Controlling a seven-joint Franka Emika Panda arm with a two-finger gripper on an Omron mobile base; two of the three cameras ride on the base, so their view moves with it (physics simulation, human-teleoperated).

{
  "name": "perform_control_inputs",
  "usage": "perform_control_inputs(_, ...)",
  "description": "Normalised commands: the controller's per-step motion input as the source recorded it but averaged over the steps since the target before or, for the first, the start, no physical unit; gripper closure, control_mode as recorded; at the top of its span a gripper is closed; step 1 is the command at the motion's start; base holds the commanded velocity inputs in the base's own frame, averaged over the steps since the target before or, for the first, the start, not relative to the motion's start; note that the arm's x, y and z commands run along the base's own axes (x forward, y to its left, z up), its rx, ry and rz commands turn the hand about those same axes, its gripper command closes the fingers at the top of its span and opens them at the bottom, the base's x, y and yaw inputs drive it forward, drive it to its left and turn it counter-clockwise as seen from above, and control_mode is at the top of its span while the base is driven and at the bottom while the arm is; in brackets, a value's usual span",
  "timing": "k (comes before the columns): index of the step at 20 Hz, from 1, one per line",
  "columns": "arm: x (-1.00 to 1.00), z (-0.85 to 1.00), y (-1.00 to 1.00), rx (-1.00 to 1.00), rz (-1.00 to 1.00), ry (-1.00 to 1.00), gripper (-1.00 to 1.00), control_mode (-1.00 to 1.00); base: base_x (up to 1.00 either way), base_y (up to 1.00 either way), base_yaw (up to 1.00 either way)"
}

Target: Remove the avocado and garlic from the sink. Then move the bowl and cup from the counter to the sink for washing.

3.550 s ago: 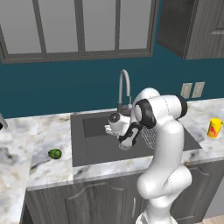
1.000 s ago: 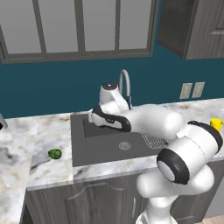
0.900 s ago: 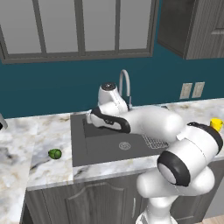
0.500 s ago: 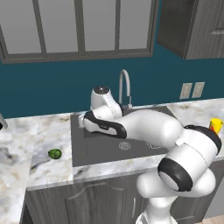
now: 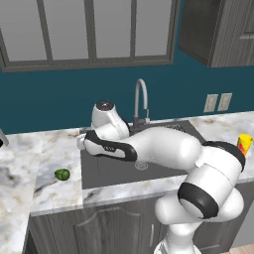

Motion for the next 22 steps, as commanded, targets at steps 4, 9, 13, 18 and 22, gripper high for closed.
perform_control_inputs(4, -0.18, 0.00, 0.41, 0.03, 0.08, 0.00, 1.00, -1.00, 0.00, 0.00, 0.00)
perform_control_inputs(9, -0.23, -0.05, 0.39, 0.02, 0.05, 0.00, 1.00, -1.00, 0.00, 0.00, 0.00)
perform_control_inputs(13, -0.14, -0.01, 0.29, 0.00, 0.05, -0.03, 1.00, -1.00, 0.00, 0.00, 0.00)
perform_control_inputs(18, -0.27, -0.01, 0.19, 0.01, 0.00, 0.00, 1.00, -1.00, 0.00, 0.00, 0.00)
perform_control_inputs(22, -0.32, -0.02, 0.11, 0.00, 0.00, 0.00, 1.00, -1.00, 0.00, 0.00, 0.00)
